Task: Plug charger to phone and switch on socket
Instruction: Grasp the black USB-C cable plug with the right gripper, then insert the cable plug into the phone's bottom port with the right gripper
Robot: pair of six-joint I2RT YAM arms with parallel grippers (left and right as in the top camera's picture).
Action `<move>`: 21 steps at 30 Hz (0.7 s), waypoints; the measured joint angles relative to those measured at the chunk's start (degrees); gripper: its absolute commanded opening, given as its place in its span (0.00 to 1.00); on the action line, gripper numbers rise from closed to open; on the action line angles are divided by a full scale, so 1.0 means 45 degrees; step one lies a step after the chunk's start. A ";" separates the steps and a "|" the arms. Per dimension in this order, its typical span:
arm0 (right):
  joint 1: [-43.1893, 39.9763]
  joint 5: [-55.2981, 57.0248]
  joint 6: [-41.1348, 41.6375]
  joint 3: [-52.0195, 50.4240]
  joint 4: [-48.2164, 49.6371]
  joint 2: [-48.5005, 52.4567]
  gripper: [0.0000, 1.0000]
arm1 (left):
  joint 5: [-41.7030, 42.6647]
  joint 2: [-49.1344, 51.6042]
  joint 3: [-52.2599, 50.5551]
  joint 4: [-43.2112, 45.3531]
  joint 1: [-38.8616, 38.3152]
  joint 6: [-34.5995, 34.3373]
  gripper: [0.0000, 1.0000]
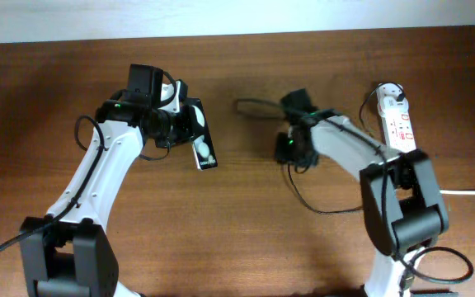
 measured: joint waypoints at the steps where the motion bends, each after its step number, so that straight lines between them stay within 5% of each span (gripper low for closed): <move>1: 0.0457 0.0102 -0.0170 0.0029 -0.0112 -0.0049 0.99 | 0.0000 0.0000 0.0000 -0.0005 0.0000 0.0000 0.00; 4: 0.0928 0.1773 0.0403 -0.0039 0.0418 -0.0073 0.98 | -0.0005 0.0000 0.0000 -0.0068 0.0000 0.0000 0.00; 7: 0.0597 0.3604 0.2011 -0.0219 0.1744 0.0083 0.80 | -0.0010 0.0000 0.0000 -0.0233 0.0000 0.0000 0.00; 14: 0.0544 0.4503 0.2506 -0.0340 0.2822 0.0243 0.33 | -0.0044 0.0000 0.0005 -0.0583 0.0000 0.0000 0.00; 16: 0.0544 0.4541 0.2535 -0.0335 0.2880 0.0262 0.29 | -0.0044 0.0000 0.0000 -0.0597 0.0000 0.0000 0.00; 19: 0.0544 0.4488 0.2545 -0.0335 0.2880 0.0267 0.06 | -0.0039 0.0000 0.0000 -0.0865 0.0000 0.0000 0.00; 21: 0.0544 0.4211 0.2637 -0.0301 0.2875 0.0262 0.04 | 0.0053 0.0000 0.0000 -0.0903 0.0000 -0.0049 0.00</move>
